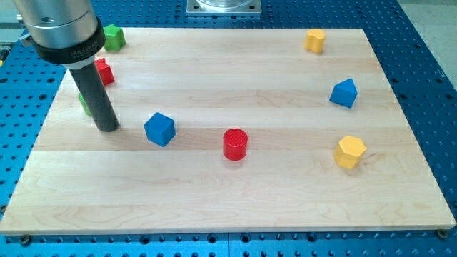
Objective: Touch the top of cube
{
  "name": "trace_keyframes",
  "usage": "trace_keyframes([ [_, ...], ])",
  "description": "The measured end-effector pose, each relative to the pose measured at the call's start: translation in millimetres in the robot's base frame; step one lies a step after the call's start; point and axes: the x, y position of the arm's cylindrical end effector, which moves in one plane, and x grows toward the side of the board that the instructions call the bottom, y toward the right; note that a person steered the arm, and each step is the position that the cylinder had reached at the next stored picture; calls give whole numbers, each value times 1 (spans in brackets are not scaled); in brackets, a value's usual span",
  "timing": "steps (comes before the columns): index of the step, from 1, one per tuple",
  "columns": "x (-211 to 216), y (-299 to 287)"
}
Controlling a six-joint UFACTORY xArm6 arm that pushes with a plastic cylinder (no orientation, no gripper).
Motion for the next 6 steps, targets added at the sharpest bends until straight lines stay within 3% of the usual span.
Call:
trace_keyframes([
  [2, -47, 122],
  [3, 12, 145],
  [4, 25, 107],
  [5, 13, 119],
  [6, -26, 107],
])
